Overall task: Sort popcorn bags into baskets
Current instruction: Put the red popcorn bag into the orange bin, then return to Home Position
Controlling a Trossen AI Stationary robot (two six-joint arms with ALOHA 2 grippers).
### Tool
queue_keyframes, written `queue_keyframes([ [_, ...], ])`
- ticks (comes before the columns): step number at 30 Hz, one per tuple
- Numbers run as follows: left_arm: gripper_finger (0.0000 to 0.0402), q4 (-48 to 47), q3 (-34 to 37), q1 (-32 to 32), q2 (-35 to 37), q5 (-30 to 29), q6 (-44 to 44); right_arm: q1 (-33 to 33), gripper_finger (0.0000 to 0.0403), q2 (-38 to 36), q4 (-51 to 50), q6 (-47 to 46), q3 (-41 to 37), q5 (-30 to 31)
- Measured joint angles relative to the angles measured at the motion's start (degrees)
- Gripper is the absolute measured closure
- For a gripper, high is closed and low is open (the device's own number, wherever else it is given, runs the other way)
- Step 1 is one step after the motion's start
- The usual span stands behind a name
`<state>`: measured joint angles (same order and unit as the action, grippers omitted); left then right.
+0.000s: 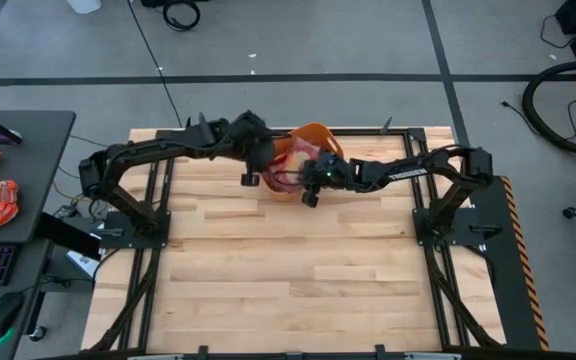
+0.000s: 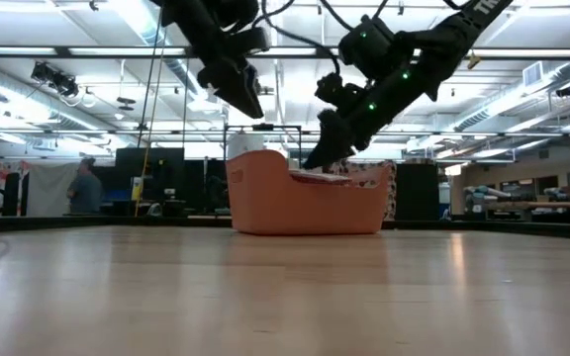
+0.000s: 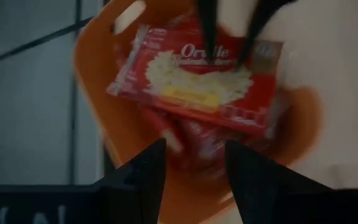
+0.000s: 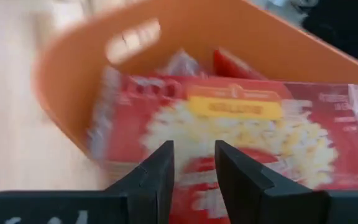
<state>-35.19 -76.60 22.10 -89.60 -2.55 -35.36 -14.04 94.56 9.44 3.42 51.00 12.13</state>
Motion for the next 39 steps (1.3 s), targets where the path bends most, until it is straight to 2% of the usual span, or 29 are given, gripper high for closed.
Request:
queue_keyframes([
  [4, 0.0235, -0.1, 0.0, -1.3, 0.0, 4.4, 3.5, -2.2, 0.0282, 0.0, -2.9, 3.4, 0.0, -0.1],
  [8, 0.0235, -0.1, 0.0, -3.5, 0.0, 4.9, 4.1, -4.9, 0.0282, -0.1, -3.5, 3.7, 0.0, 0.0],
  [16, 0.0235, 0.7, 0.0, -7.2, 0.0, 4.9, 5.1, -9.8, 0.0282, -0.1, -2.3, -11.3, 0.0, 4.3],
  [24, 0.0235, -0.4, 0.4, -8.6, 0.0, 6.2, 9.3, -8.5, 0.0282, -3.5, 0.5, -11.0, 0.0, 2.3],
  [32, 0.0235, 9.9, 12.4, -12.5, 3.7, 7.1, 14.0, -4.6, 0.0282, -11.8, -7.2, -8.2, -1.8, 1.2],
  [39, 0.0235, 20.1, 23.3, -14.7, 11.8, 6.9, 21.0, 0.0, 0.0282, -20.2, 1.9, -9.9, -13.6, 1.0],
])
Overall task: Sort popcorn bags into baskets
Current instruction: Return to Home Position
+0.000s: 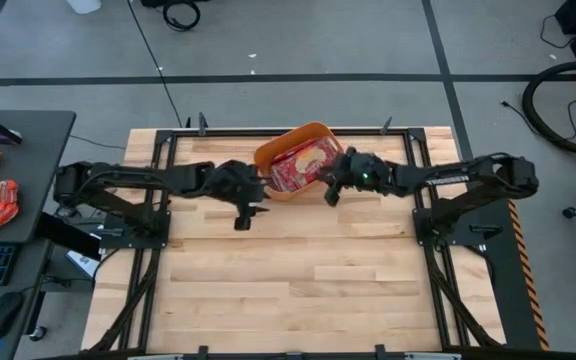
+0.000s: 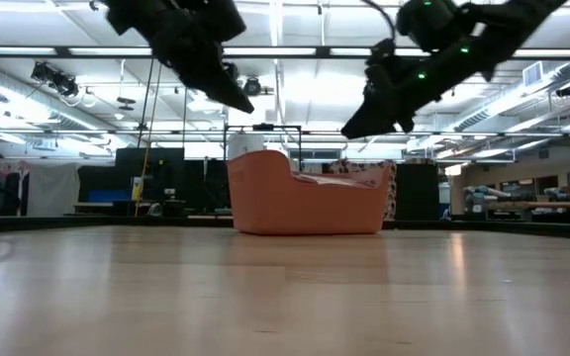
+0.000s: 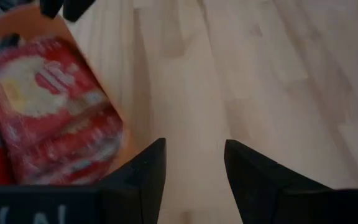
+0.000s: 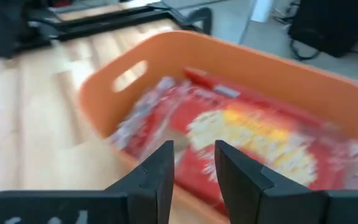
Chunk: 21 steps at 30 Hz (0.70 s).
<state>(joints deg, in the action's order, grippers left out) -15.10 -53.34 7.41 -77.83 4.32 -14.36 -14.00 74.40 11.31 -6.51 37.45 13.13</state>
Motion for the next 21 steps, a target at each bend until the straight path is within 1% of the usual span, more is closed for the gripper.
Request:
queue_keyframes([
  [5, 0.0235, 4.4, 6.2, -1.3, 5.4, -0.1, 3.8, 3.4, 0.0282, -5.0, 6.6, -3.1, -8.3, -0.8],
  [7, 0.0235, 7.8, 8.3, -1.6, 7.0, -0.1, 4.7, 4.2, 0.0282, -7.5, 8.3, -4.0, -11.5, -0.8],
  [9, 0.0235, 8.6, 10.9, -1.7, 9.1, -0.2, 5.4, 4.8, 0.0282, -9.8, 10.2, -5.1, -14.0, -0.8],
  [11, 0.0235, 12.0, 12.7, -1.7, 10.5, -0.2, 6.3, 5.0, 0.0282, -12.5, 10.6, -5.7, -16.1, -0.8],
  [21, 0.0235, 16.5, 21.8, -1.6, 19.7, -3.0, 9.4, 6.0, 0.0282, -25.7, 9.9, -7.5, -22.9, -0.3],
])
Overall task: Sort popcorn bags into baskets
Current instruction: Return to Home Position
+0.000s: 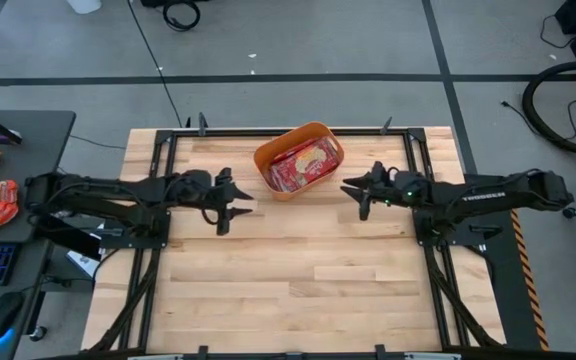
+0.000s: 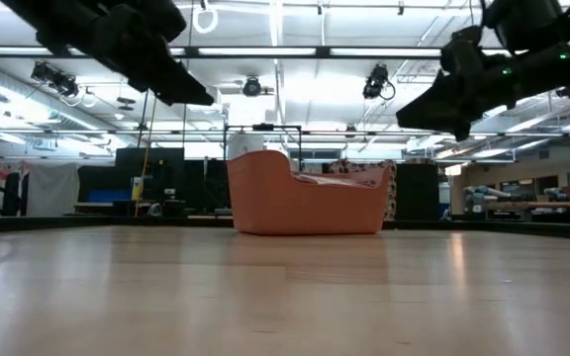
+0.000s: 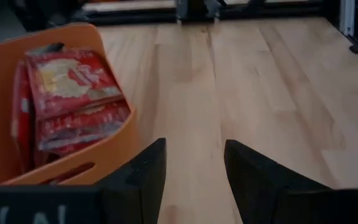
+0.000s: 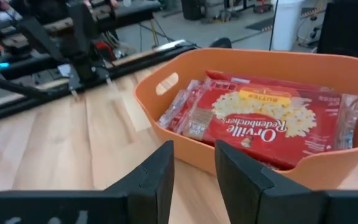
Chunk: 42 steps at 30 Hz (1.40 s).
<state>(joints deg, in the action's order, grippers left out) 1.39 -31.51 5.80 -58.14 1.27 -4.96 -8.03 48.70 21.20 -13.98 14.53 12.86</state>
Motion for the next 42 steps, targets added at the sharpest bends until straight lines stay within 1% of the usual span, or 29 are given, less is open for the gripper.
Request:
queue_keyframes([
  [8, 0.0235, 6.0, 7.8, 0.0, 7.2, -1.9, 1.8, 1.2, 0.0282, -8.8, -0.1, -1.1, -5.0, 1.1],
  [12, 0.0235, 7.3, 11.6, 0.1, 11.4, -2.8, 3.3, 1.7, 0.0282, -12.5, -0.2, -1.5, -6.8, 1.1],
  [16, 0.0235, 8.2, 15.3, 0.1, 16.2, -3.2, 4.5, 1.7, 0.0282, -16.0, -0.5, -1.0, -7.6, -0.8],
  [22, 0.0235, 7.8, 20.6, 0.1, 25.1, -5.0, 5.4, 1.7, 0.0282, -21.8, -3.1, 1.8, -7.7, -1.0],
  [30, 0.0235, 8.3, 25.9, 0.1, 37.3, -8.2, 5.3, 1.7, 0.0282, -29.5, -9.4, 2.1, -7.8, -1.0],
  [34, 0.0235, 8.2, 28.3, 0.1, 43.0, -9.8, 5.3, 1.7, 0.0282, -33.6, -9.2, 2.1, -9.9, -1.0],
  [38, 0.0236, 7.9, 30.8, 0.1, 48.5, -10.1, 5.9, 1.7, 0.0282, -38.1, -9.3, 1.7, -13.5, -1.1],
  [42, 0.0250, 5.0, 31.0, 0.1, 53.3, -10.1, 6.1, 2.2, 0.0282, -41.6, -12.4, 0.1, -14.2, -2.3],
])
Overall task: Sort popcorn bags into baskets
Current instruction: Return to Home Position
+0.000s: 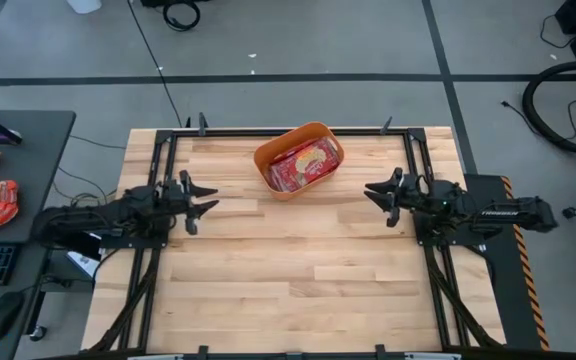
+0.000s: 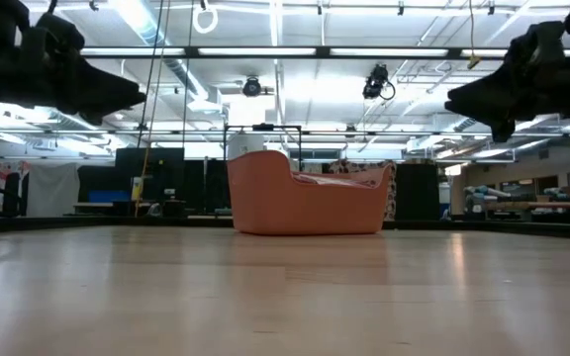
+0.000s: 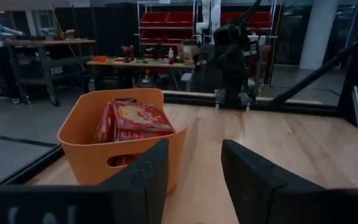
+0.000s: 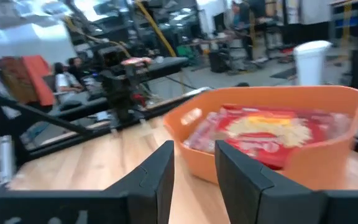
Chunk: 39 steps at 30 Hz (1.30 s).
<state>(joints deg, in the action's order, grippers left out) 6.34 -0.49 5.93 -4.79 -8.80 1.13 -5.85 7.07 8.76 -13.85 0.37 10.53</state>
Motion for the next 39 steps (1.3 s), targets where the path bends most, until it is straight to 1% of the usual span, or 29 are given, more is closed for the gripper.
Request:
queue_keyframes([
  [4, 0.0273, -2.9, 0.0, 0.0, 4.8, 0.0, -0.7, 1.2, 0.0282, -2.8, 0.2, 0.4, 0.0, -2.8],
  [10, 0.0317, -2.3, 0.0, -0.1, 4.7, 0.0, -3.4, 1.7, 0.0282, -4.2, 0.6, -4.1, 0.0, -2.8],
  [13, 0.0339, -2.4, 0.0, -0.1, 4.4, 0.0, -4.8, 1.7, 0.0282, -3.7, 0.7, -4.3, 0.0, -2.8],
  [14, 0.0344, -2.4, 0.0, -0.1, 4.4, 0.0, -3.8, 1.7, 0.0282, -3.7, 0.7, -4.2, 0.0, -2.8],
  [16, 0.0350, -2.3, 0.0, -0.1, 4.5, 0.0, 1.4, 1.7, 0.0282, -3.7, 0.8, -4.2, 0.0, -2.8],
  [19, 0.0353, -2.1, 0.0, -0.1, 4.5, 0.1, 11.7, 1.7, 0.0282, -3.7, 1.1, -4.1, 0.0, -2.8],
  [22, 0.0353, -2.0, 0.0, -0.1, 4.4, 0.0, 17.8, 1.7, 0.0282, -3.7, 1.1, -4.1, 0.0, -2.8],
  [24, 0.0353, -2.0, 0.0, -0.1, 4.4, 0.0, 19.1, 1.7, 0.0282, -3.7, 1.0, -4.1, 0.0, -2.8],
  [39, 0.0354, -1.9, 0.1, -0.1, 4.4, 0.0, 19.2, 1.7, 0.0282, -3.7, 1.0, -4.0, 0.0, -2.8],
])
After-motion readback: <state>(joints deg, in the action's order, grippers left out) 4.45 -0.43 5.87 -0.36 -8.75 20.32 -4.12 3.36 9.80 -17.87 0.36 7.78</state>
